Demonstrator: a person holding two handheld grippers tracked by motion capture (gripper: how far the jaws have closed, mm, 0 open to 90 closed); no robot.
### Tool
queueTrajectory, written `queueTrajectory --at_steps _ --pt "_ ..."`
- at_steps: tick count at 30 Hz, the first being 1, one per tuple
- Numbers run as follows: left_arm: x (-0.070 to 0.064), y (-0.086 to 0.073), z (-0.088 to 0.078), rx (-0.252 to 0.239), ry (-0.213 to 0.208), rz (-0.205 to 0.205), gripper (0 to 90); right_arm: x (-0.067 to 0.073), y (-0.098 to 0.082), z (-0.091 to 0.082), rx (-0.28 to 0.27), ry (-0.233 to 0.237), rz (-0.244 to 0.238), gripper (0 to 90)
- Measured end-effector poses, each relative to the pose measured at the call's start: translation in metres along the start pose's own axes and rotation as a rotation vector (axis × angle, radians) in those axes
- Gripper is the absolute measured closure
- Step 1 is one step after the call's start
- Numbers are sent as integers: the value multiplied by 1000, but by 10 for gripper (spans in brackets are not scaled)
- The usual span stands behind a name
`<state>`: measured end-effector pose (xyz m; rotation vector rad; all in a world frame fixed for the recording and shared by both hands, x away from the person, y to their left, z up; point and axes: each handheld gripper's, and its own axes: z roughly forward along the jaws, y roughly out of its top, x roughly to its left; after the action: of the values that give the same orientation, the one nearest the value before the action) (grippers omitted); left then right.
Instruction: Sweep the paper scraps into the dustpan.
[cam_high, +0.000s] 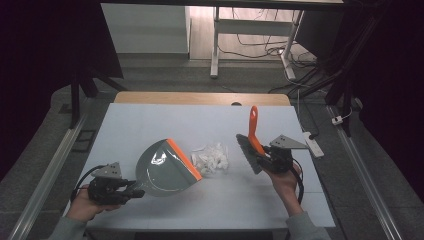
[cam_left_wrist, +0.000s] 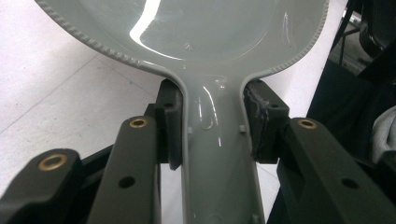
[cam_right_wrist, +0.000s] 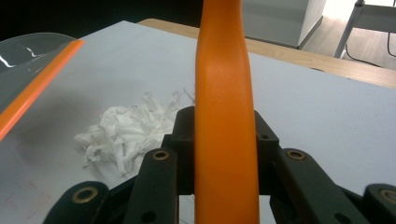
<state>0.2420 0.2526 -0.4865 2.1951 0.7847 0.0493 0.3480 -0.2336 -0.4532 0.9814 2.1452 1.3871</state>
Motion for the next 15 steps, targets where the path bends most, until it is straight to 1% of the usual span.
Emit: queueTrajectory --at_steps 3,5,9,11,15 --pt "0 0 2 15 -4 6 613 1 4 6 0 1 0 702" --pt "-1 0 3 22 -6 0 613 1 5 8 -1 0 -1 703" --pt "-1 -1 5 48 -16 17 612 2 10 17 7 3 2 703" --pt "-1 -1 6 53 -22 18 613 2 12 23 13 8 4 702" --pt "0 -2 8 65 -7 13 612 5 16 37 29 14 -6 702"
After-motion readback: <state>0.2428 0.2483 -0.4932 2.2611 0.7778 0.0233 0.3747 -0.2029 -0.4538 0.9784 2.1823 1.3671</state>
